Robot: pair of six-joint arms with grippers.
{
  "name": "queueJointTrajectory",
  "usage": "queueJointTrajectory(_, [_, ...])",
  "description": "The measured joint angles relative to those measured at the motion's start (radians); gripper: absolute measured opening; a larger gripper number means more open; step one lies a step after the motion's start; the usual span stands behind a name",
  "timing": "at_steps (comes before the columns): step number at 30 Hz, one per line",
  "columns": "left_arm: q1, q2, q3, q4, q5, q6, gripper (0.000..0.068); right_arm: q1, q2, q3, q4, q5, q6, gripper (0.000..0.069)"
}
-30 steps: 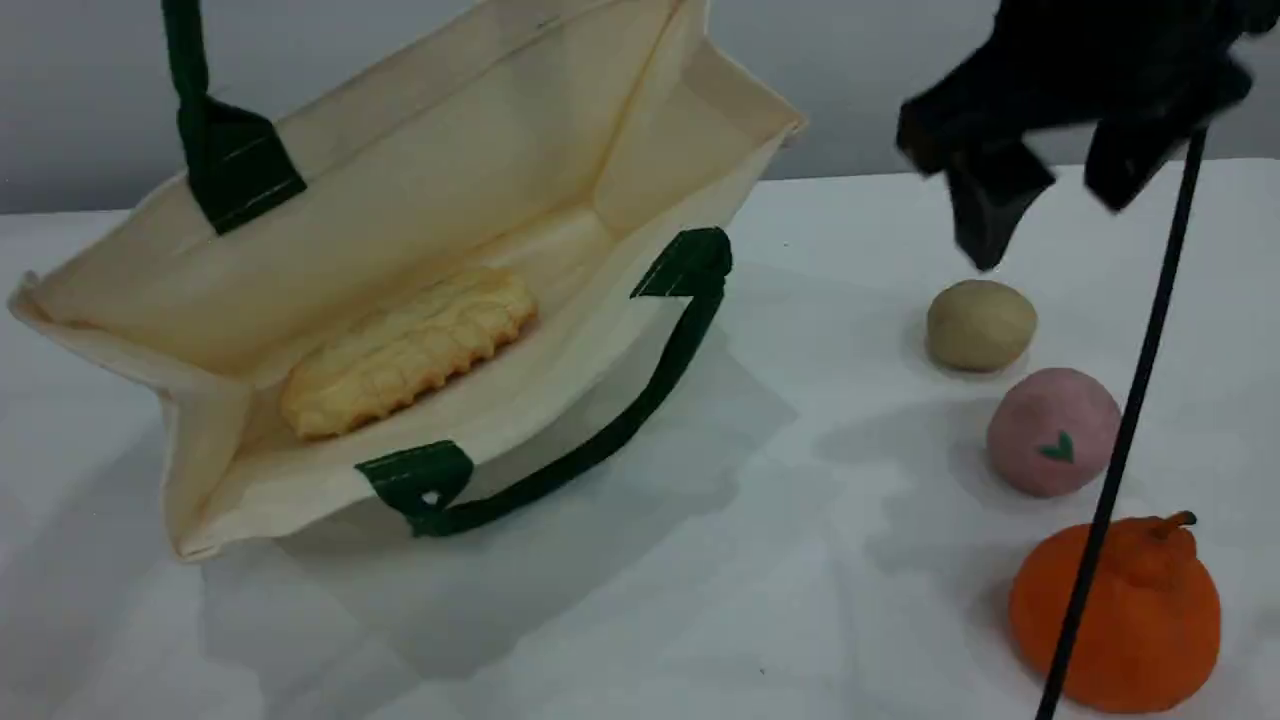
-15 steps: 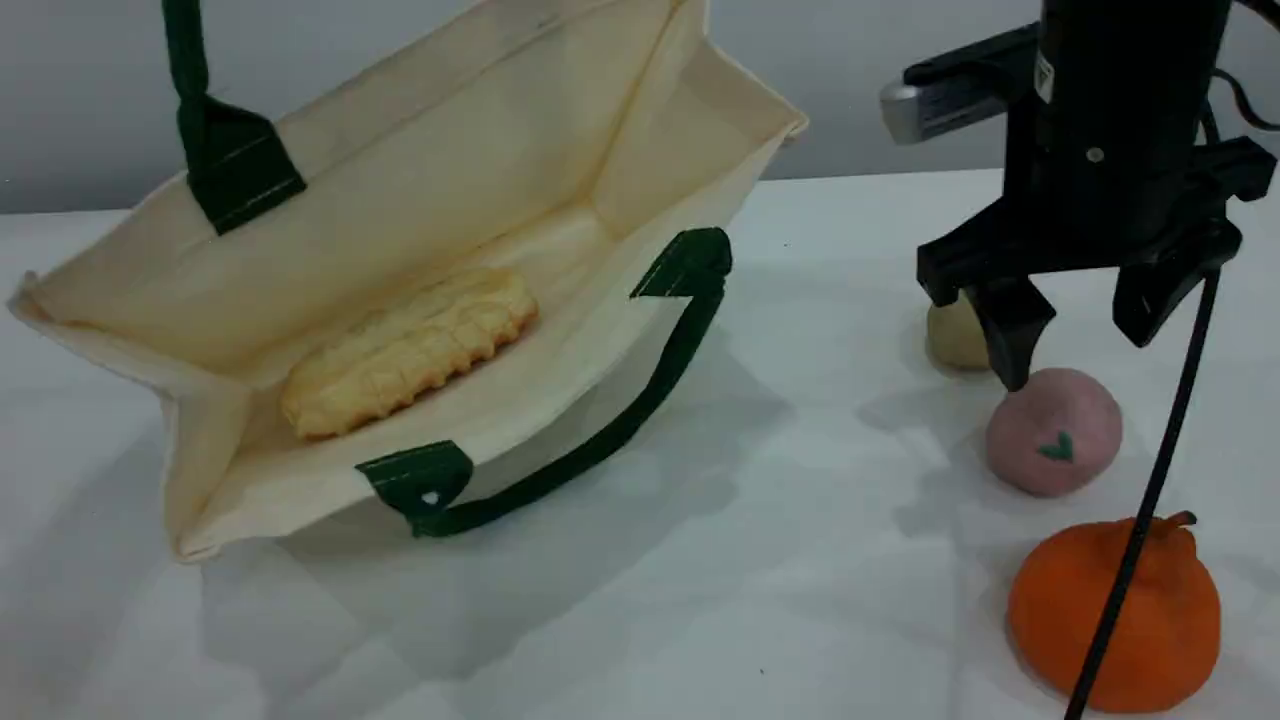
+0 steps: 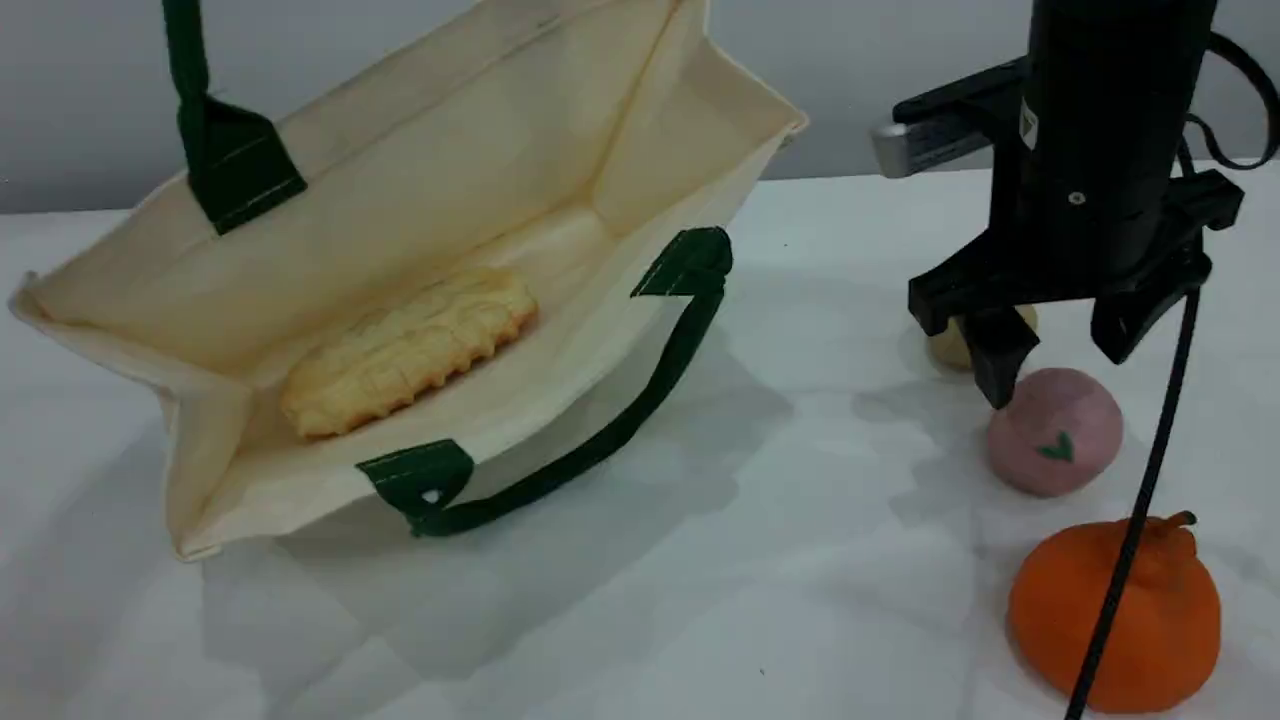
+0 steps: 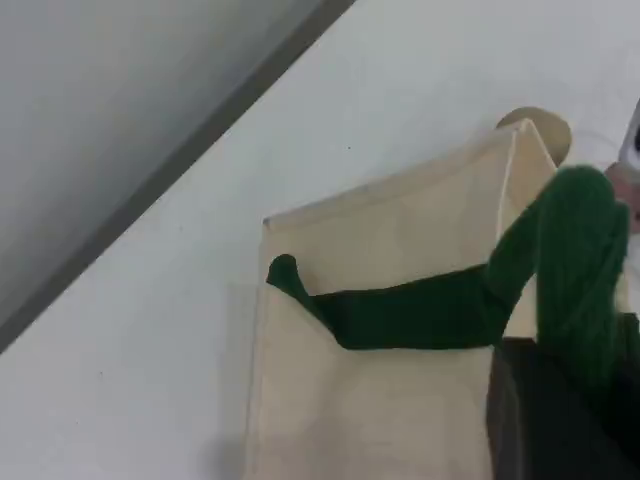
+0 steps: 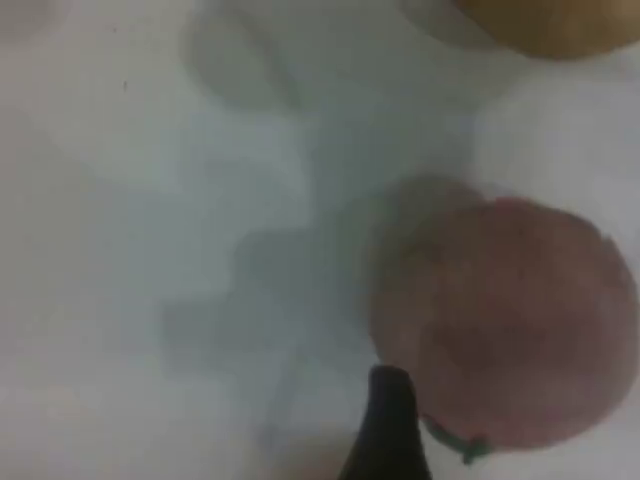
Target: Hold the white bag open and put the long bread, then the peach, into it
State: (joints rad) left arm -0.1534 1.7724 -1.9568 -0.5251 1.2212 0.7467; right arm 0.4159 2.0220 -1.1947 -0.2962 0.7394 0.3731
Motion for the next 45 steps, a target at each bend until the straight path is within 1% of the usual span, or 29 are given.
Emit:
queueJointTrajectory(12, [0.0,0.0,0.0,0.0,0.0,0.0,0.0097,0.001,0.06,0.0,-0.033,-0.058,0.0,0.052])
queueJointTrajectory(18, [0.0,0.0,0.0,0.0,0.0,0.0,0.0097,0.001,0.09,0.0,-0.115,-0.06,0.03,0.052])
queueJointTrajectory(22, [0.0,0.0,0.0,0.001,0.0,0.0,0.0097,0.001,0.105,0.0,-0.135,-0.056,0.037,0.0511])
queueJointTrajectory(25, [0.0,0.0,0.0,0.002,0.0,0.0,0.0097,0.001,0.106,0.0,-0.155,-0.056,0.037,0.0467])
queueJointTrajectory(30, [0.0,0.0,0.0,0.002,0.0,0.0,0.0097,0.002,0.106,0.0,-0.24,-0.021,0.034,0.0328])
queueJointTrajectory(32, [0.0,0.0,0.0,0.002,0.0,0.0,0.0097,0.002,0.106,0.0,-0.298,0.018,0.033,0.027])
queueJointTrajectory(34, [0.0,0.0,0.0,0.002,0.0,0.0,0.0097,0.0,0.106,0.0,-0.334,0.052,0.038,0.0239])
queueJointTrajectory(39, [0.0,0.0,0.0,0.002,0.0,0.003,0.0097,0.001,0.094,0.001,-0.338,0.052,0.072,0.0235])
queueJointTrajectory(45, [0.0,0.0,0.0,0.002,0.0,0.003,0.0097,0.001,0.024,0.001,-0.336,0.072,0.084,0.0235])
